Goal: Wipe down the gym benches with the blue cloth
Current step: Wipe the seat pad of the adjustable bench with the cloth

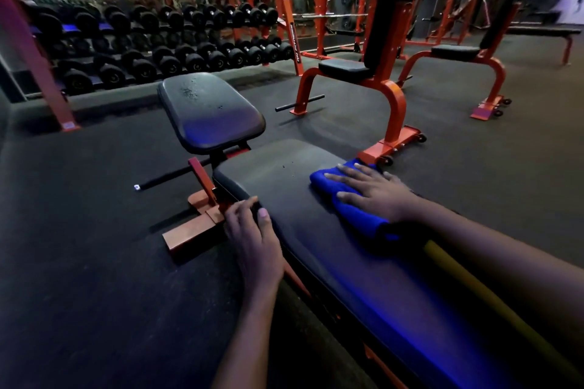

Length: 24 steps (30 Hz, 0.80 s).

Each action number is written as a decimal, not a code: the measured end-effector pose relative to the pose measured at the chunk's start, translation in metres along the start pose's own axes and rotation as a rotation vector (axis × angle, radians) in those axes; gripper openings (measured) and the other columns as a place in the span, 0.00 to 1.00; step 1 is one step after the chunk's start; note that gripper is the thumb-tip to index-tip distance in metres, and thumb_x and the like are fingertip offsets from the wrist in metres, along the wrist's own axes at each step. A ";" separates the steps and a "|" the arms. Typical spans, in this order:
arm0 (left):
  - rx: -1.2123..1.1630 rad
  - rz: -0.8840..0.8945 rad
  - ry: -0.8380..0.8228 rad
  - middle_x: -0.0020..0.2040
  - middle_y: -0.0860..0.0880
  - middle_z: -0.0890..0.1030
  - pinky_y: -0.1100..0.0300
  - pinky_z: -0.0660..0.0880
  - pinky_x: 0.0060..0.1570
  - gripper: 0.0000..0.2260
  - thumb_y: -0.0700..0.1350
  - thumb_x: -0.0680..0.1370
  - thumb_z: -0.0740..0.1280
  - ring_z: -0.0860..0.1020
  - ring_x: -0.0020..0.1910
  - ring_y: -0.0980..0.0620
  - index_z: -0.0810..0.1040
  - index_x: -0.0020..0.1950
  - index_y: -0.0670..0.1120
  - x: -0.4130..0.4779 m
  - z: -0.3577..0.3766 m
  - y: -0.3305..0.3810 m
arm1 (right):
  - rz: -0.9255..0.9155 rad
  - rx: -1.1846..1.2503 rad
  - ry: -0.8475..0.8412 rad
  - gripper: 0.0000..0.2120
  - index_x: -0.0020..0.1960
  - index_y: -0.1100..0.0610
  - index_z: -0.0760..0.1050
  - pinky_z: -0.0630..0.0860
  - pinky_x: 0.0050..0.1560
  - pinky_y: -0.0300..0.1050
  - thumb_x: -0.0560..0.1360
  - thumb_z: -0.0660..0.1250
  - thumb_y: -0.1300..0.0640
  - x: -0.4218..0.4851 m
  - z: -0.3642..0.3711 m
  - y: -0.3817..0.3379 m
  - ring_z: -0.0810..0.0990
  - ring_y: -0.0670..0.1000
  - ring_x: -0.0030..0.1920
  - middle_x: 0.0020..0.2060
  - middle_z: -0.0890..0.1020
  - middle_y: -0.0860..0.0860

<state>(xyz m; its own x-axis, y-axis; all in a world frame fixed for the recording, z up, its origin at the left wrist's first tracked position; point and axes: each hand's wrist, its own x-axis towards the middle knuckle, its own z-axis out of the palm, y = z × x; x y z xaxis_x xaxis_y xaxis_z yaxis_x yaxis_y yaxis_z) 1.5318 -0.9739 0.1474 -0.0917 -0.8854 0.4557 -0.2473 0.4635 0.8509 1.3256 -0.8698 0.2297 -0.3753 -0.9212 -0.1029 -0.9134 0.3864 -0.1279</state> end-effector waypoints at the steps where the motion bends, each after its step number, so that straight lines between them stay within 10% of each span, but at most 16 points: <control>1: -0.013 -0.021 0.033 0.62 0.44 0.72 0.63 0.61 0.61 0.12 0.43 0.79 0.61 0.69 0.61 0.45 0.77 0.61 0.42 0.011 0.005 -0.005 | 0.042 0.026 -0.002 0.25 0.76 0.30 0.46 0.47 0.74 0.63 0.81 0.49 0.36 0.014 -0.001 0.001 0.44 0.49 0.80 0.79 0.46 0.39; 24: 0.180 -0.437 -0.184 0.70 0.36 0.68 0.45 0.61 0.69 0.21 0.47 0.83 0.56 0.67 0.66 0.33 0.68 0.73 0.38 0.171 0.041 -0.028 | 0.370 0.092 0.073 0.27 0.76 0.31 0.48 0.52 0.76 0.60 0.78 0.44 0.31 0.090 -0.004 -0.043 0.48 0.49 0.79 0.79 0.49 0.40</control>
<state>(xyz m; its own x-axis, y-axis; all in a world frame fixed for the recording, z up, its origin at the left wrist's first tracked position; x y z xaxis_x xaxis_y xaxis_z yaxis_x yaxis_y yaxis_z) 1.4840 -1.1394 0.1906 -0.1073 -0.9942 -0.0004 -0.4614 0.0494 0.8858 1.3299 -0.9694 0.2302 -0.6902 -0.7182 -0.0886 -0.6974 0.6928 -0.1835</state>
